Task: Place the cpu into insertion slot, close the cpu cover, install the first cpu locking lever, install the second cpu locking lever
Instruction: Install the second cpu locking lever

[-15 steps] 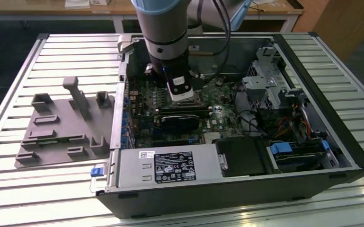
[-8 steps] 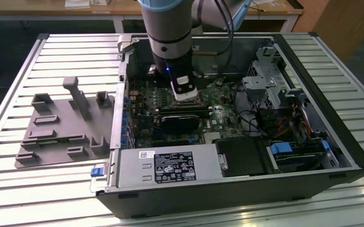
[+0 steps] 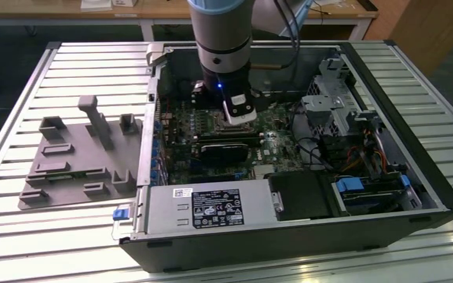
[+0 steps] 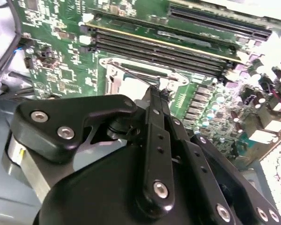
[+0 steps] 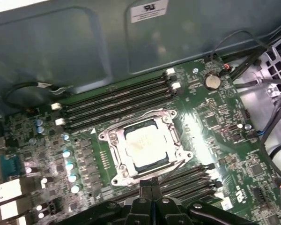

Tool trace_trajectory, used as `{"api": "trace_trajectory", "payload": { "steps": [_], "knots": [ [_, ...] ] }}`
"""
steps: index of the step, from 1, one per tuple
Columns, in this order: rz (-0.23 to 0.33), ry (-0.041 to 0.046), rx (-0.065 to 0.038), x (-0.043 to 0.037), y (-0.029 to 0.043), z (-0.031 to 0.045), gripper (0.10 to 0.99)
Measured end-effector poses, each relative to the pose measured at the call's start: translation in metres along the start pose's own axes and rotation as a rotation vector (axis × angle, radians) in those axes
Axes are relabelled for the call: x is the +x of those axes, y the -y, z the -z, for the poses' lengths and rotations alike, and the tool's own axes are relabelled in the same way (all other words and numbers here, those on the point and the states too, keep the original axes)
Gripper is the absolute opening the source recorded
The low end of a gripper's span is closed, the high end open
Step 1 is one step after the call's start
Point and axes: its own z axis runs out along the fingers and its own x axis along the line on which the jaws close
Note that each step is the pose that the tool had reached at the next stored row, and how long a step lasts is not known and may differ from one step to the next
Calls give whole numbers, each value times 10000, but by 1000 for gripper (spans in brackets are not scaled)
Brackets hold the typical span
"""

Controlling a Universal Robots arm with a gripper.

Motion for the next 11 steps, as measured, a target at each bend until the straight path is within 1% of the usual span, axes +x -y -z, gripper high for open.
{"api": "trace_trajectory", "payload": {
  "steps": [3, 7, 11],
  "knots": [
    [-12, -21, 14, -41, -14, -6, 102],
    [-11, -18, 26, -45, -3, -11, 102],
    [-13, -18, 29, -42, 16, -43, 102]
  ]
}}
